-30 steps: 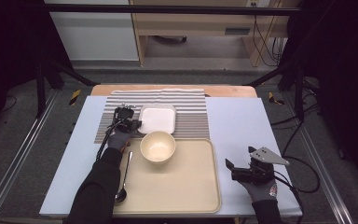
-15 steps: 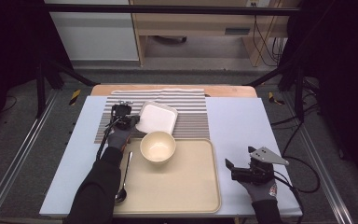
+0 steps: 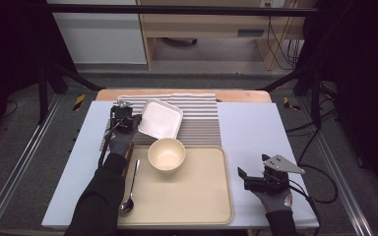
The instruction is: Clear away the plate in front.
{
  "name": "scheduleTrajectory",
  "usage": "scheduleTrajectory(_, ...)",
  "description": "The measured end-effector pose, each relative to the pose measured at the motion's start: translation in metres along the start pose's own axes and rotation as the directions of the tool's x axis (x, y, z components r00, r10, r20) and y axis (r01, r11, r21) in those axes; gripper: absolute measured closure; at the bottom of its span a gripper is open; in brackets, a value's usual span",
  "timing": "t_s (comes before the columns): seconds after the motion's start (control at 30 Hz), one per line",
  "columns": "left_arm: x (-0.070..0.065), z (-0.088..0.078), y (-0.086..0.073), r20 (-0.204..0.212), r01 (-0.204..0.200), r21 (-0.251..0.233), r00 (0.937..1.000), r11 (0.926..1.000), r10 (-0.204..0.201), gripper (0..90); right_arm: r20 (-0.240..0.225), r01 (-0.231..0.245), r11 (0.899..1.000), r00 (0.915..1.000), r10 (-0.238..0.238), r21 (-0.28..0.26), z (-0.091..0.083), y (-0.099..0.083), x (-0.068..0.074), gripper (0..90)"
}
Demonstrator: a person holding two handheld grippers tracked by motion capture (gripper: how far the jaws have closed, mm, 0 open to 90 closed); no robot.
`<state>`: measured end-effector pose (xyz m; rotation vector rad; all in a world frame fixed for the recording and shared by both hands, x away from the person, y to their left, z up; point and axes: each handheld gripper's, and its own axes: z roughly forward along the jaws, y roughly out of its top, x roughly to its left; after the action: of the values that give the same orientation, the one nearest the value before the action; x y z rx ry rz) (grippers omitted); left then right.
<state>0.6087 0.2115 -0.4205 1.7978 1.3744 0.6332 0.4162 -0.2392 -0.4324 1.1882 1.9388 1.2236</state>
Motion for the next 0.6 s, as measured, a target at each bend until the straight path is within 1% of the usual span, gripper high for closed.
scheduleTrajectory(0.03, 0.000, 0.000, 0.000, 0.000, 0.000, 0.000, 1.0000, 1.0000, 0.000, 88.2, 0.002, 0.001, 1.000, 1.0000, -0.001, 0.001, 0.000, 0.000, 0.000, 3.2)
scheduleTrajectory(0.07, 0.001, -0.006, 0.003, -0.008, -0.003, -0.026, 1.0000, 0.9997, 0.002, 88.3, 0.000, -0.003, 1.000, 1.0000, 0.003, 0.001, 0.000, 0.000, 0.000, 3.2)
scheduleTrajectory(0.17, 0.002, -0.015, 0.008, -0.007, 0.005, -0.058, 1.0000, 0.9983, -0.005, 88.2, 0.001, -0.002, 1.000, 1.0000, 0.002, 0.000, 0.000, 0.000, 0.000, 3.1)
scheduleTrajectory(0.27, 0.004, -0.026, 0.013, 0.001, 0.011, -0.093, 0.9999, 0.9956, -0.011, 88.2, 0.003, -0.001, 1.000, 1.0000, 0.001, 0.000, -0.001, 0.000, 0.000, 3.2)
scheduleTrajectory(0.4, 0.005, -0.040, 0.019, 0.017, 0.032, -0.136, 0.9994, 0.9902, -0.030, 88.2, 0.002, -0.004, 1.000, 1.0000, 0.004, -0.001, -0.001, 0.000, 0.000, 3.2)
scheduleTrajectory(0.43, 0.005, -0.040, 0.019, 0.017, 0.032, -0.136, 0.9994, 0.9902, -0.030, 88.2, 0.000, -0.006, 1.000, 1.0000, 0.006, -0.002, -0.001, 0.000, 0.000, 3.2)
scheduleTrajectory(0.47, 0.004, -0.047, 0.022, 0.020, 0.018, -0.147, 0.9997, 0.9889, -0.016, 88.2, 0.000, -0.005, 1.000, 1.0000, 0.005, -0.004, -0.001, 0.000, 0.000, 3.2)
scheduleTrajectory(0.6, 0.001, -0.060, 0.026, 0.033, 0.007, -0.177, 0.9995, 0.9841, -0.001, 88.2, 0.001, -0.003, 1.000, 1.0000, 0.003, -0.005, -0.001, 0.000, 0.000, 3.2)
